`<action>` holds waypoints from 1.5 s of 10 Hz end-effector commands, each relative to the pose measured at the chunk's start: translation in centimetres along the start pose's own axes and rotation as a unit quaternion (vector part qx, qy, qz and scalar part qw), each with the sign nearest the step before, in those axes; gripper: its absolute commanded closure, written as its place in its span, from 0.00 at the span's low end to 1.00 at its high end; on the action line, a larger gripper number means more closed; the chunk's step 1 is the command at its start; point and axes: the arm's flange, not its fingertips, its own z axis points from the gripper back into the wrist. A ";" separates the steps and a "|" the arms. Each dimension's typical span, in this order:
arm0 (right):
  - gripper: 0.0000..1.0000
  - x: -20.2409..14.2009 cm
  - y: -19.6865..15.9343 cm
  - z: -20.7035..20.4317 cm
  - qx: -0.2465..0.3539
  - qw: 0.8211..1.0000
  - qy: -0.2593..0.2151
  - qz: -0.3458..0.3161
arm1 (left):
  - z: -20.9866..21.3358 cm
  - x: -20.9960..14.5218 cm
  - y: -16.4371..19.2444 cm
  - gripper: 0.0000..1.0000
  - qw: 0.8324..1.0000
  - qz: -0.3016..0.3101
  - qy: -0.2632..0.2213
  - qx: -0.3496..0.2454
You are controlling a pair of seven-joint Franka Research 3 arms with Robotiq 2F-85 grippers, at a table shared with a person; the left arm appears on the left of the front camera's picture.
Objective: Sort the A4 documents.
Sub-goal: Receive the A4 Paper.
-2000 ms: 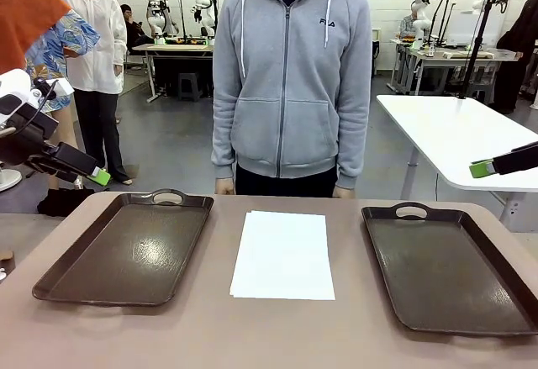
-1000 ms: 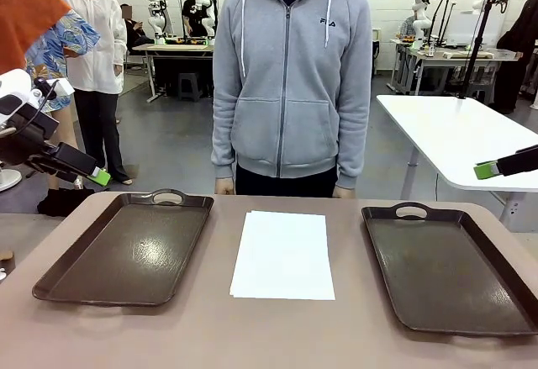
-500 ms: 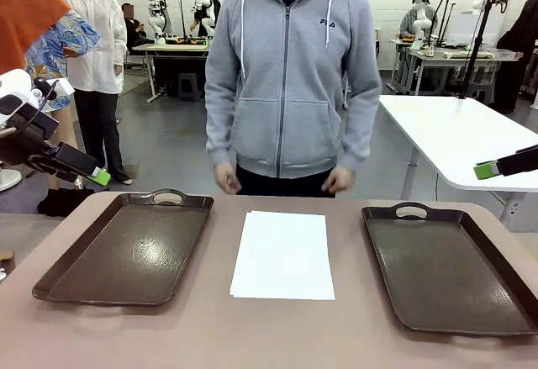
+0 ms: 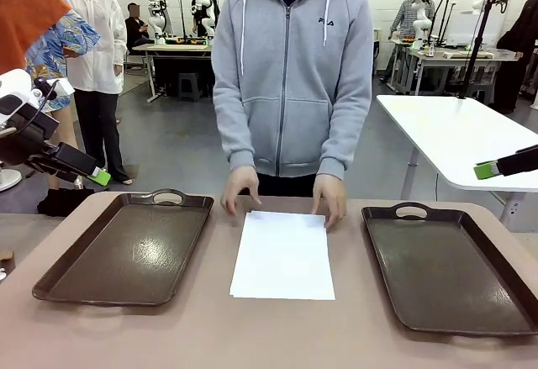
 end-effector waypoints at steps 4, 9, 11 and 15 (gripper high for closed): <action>0.00 0.0 0.0 -0.1 0.003 1.000 0.000 -0.001 | 0.0 0.0 0.1 0.00 1.000 0.001 0.000 -0.002; 0.00 0.0 0.0 -0.1 0.003 1.000 0.000 -0.001 | 0.0 0.0 0.1 0.00 1.000 0.001 0.000 -0.002; 0.00 0.0 0.0 -0.1 0.003 1.000 0.000 -0.001 | 0.0 0.0 0.1 0.00 1.000 0.001 0.000 -0.002; 0.00 0.0 0.0 -0.1 0.003 1.000 0.000 -0.001 | 0.0 0.0 0.1 0.00 1.000 0.001 0.000 -0.002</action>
